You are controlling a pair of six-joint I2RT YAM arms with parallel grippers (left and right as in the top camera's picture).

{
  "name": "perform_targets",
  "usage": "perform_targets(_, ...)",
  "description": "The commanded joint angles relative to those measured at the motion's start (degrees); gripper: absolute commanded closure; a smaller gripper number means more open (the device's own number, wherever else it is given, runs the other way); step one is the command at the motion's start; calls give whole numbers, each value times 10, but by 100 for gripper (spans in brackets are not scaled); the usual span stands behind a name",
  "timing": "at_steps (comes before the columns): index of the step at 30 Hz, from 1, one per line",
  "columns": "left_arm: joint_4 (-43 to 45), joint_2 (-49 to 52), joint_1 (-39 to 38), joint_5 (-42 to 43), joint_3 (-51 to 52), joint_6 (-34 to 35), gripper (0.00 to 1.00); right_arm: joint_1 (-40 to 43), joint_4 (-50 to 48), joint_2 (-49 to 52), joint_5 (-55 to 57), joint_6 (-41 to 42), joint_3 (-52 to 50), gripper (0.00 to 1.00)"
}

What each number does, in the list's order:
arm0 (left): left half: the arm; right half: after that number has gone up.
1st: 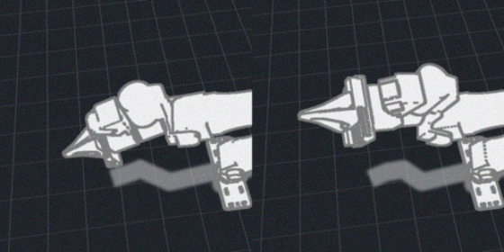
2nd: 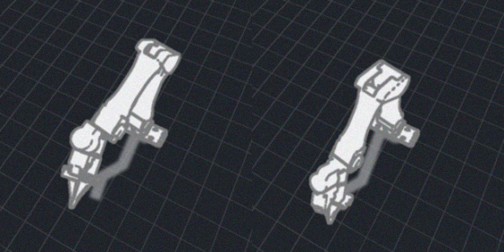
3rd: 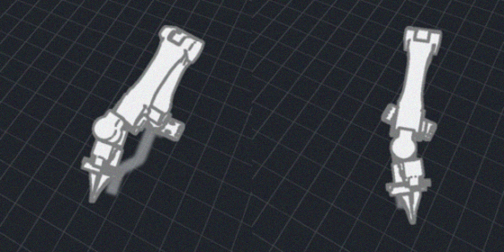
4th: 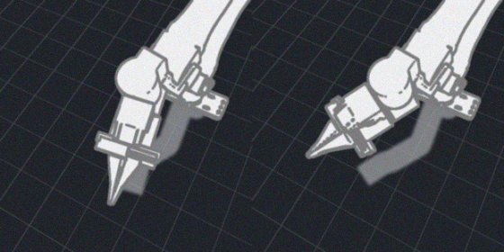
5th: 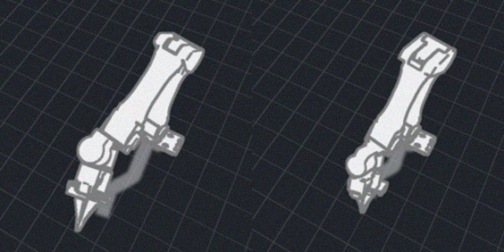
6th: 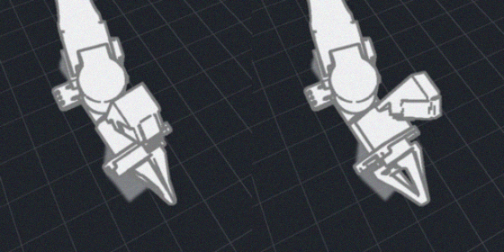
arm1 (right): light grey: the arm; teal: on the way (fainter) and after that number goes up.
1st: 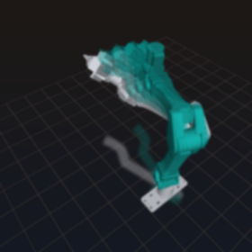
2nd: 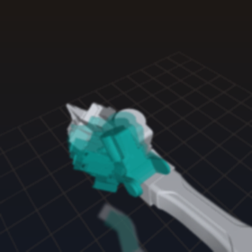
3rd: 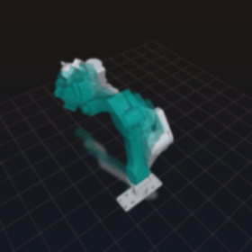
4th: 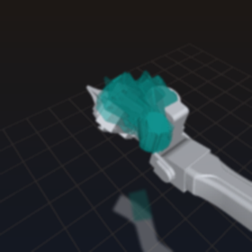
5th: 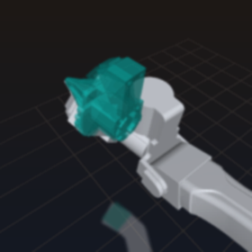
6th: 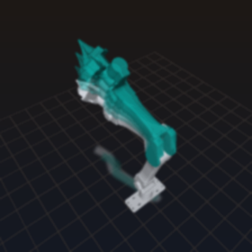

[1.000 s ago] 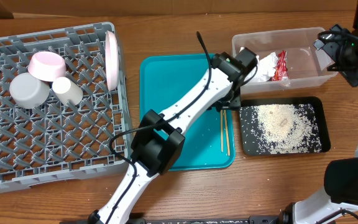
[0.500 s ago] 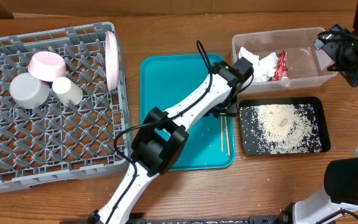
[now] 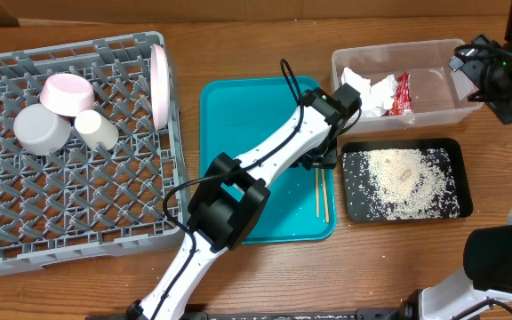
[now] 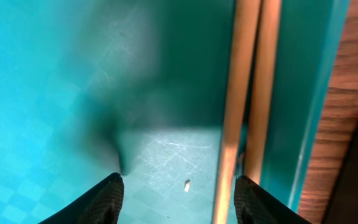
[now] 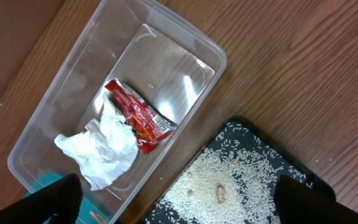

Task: Sort waste into correct bins and load items into the dishwasher
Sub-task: 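Lower the left gripper onto one wooden chopstick and grasp it, then carry the chopstick left and insert it upright into the rack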

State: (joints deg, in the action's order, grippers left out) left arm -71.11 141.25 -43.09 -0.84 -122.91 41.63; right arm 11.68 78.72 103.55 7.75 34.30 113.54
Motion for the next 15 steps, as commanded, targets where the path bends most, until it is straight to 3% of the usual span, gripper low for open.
perform_targets(1,2,10,3,-17,16,-2,43,2,-2,-16,2,2,13,0)
perform_targets(10,31,10,3,-17,36,-3,40,2,-2,-16,2,2,13,0)
perform_targets(12,34,10,3,-19,37,-3,48,2,-2,-16,1,2,13,0)
perform_targets(15,35,10,3,-22,37,-3,72,2,-2,-16,1,2,13,0)
